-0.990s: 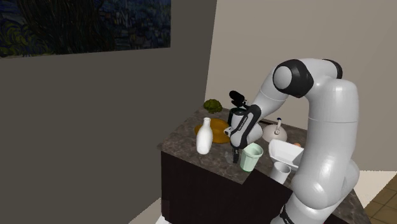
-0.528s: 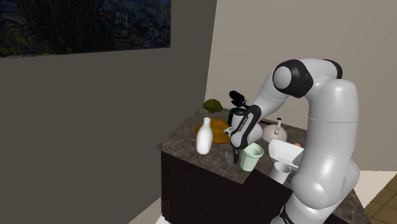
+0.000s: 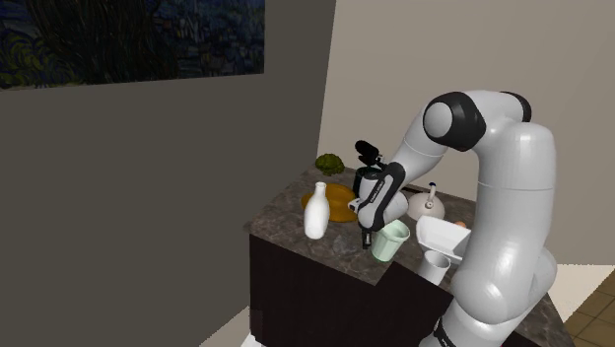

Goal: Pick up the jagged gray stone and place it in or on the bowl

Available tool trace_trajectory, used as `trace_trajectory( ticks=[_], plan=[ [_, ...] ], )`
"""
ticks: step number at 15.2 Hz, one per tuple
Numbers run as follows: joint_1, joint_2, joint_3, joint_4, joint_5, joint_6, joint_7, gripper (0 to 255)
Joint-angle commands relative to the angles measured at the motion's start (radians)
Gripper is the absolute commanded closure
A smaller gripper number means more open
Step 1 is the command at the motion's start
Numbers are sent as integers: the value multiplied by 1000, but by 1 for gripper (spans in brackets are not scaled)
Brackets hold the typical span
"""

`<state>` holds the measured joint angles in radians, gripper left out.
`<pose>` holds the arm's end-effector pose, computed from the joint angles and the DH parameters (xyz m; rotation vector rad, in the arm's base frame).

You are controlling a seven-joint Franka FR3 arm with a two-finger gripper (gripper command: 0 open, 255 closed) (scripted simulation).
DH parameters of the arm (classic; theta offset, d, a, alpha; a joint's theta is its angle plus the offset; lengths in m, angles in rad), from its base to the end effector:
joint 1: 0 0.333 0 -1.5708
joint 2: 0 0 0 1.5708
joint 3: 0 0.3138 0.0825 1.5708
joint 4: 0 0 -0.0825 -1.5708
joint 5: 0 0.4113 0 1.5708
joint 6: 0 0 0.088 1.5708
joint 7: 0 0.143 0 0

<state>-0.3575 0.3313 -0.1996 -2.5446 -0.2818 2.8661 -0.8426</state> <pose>0.3863 -0.2387 0.0858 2.9168 0.8510 -0.1507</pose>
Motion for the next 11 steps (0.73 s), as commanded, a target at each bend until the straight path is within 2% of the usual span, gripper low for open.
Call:
trace_trajectory(
  ticks=[1, 2, 3, 5, 8, 10, 11],
  plan=[
    [0, 0, 0, 0, 0, 0, 0, 255],
    [0, 0, 0, 0, 0, 0, 0, 255],
    [0, 0, 0, 0, 0, 0, 0, 0],
    [77, -29, -12, 12, 23, -76, 142, 0],
    [165, -52, -9, 62, 68, -200, 339, 0],
    [207, -52, -1, 110, 100, -279, 452, 0],
    [205, -39, 0, 110, 101, -266, 452, 0]
  ],
)
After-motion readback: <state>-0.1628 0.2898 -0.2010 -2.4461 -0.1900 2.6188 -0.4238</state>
